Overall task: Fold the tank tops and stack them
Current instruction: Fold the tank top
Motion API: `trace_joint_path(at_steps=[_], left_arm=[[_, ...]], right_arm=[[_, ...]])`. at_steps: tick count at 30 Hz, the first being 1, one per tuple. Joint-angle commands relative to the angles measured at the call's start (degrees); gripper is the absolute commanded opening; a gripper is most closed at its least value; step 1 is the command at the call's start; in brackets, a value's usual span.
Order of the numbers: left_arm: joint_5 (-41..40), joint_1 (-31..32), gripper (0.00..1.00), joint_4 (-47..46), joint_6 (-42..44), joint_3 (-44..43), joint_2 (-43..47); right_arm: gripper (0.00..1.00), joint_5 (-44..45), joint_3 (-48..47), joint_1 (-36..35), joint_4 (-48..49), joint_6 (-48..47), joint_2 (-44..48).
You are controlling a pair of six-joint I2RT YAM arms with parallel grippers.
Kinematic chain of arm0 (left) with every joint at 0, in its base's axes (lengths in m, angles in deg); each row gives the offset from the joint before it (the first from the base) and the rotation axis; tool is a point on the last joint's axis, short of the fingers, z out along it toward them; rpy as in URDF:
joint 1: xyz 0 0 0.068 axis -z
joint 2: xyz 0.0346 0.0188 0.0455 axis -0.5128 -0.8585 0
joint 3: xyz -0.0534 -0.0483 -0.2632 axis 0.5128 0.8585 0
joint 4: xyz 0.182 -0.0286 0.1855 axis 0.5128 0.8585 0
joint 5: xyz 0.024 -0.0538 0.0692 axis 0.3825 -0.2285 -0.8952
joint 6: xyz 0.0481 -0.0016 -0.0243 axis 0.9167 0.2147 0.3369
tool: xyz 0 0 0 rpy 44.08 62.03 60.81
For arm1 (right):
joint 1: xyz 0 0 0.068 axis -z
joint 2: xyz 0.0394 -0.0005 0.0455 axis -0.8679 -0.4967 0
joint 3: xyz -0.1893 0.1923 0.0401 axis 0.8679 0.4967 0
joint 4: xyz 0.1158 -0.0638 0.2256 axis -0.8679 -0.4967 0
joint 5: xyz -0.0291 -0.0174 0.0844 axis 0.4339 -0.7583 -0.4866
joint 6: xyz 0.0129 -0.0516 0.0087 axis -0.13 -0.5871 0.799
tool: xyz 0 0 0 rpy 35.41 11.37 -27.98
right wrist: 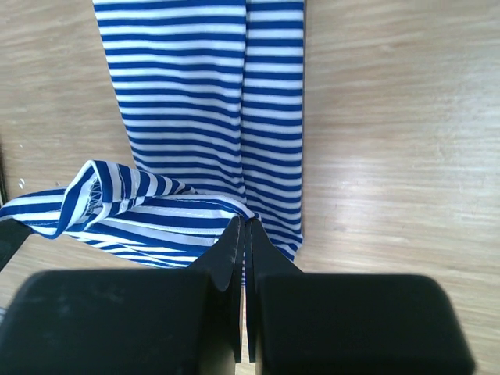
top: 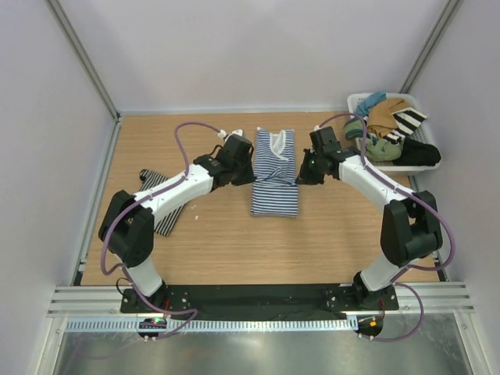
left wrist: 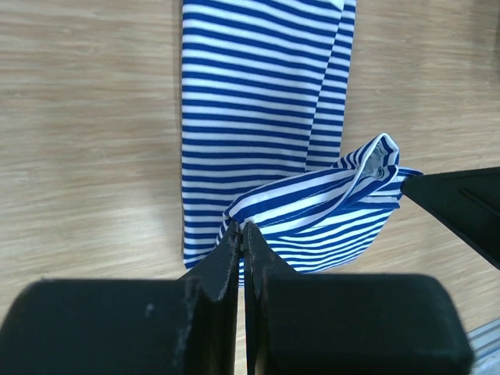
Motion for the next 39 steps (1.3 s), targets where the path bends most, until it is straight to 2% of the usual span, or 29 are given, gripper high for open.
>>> trace_joint_path(at_steps=[1, 18, 25, 26, 27, 28, 30, 31, 33, 34, 39], left_arm=[[0.55, -1.23, 0.00, -0.50, 2.41, -3.57, -1.12], [1.60, -4.31, 0.00, -0.85, 4.87, -11.48, -10.52], [1.95, -6.76, 0.01, -3.22, 5.31, -14.38, -16.58], [2.04, -7.03, 0.04, -3.66, 5.48, -15.25, -17.46], [2.30, -7.29, 0.10, -4.19, 5.92, -15.78, -19.47], [2.39, -7.73, 0.23, -4.19, 6.01, -16.40, -20.45], [2.48, -8.17, 0.34, -3.67, 6.10, -17.63, -21.68], [3.00, -8.52, 0.44, -3.58, 5.66, -17.46, -21.25], [3.36, -8.70, 0.57, -5.41, 5.92, -14.75, -19.24], [2.93, -8.70, 0.61, -6.38, 6.01, -13.43, -16.44], [5.99, -8.70, 0.62, -12.53, 7.06, -5.08, -9.22]], right_arm=[[0.01, -0.72, -4.58, 0.98, 2.98, -1.10, -1.61], [0.01, -1.25, -9.77, 2.48, 6.14, -1.01, -9.96], [0.02, -0.81, -10.83, 4.14, 13.42, 0.12, -15.50], [0.05, -0.72, -10.83, 4.41, 14.57, 0.74, -17.16], [0.30, -0.55, -10.57, 4.59, 15.80, 1.01, -17.70], [0.45, 0.93, -10.57, 4.59, 17.38, 1.62, -18.14], [0.62, 2.35, -9.35, 4.59, 18.88, 1.98, -17.36], [0.65, 2.79, -8.73, 4.59, 20.19, 1.80, -16.39], [0.69, 3.67, -6.10, 4.67, 20.99, 1.37, -12.63], [0.70, 3.85, -4.87, 4.68, 22.30, 1.10, -11.39], [0.66, 0.17, 0.50, 4.67, 25.65, -1.45, -5.84]])
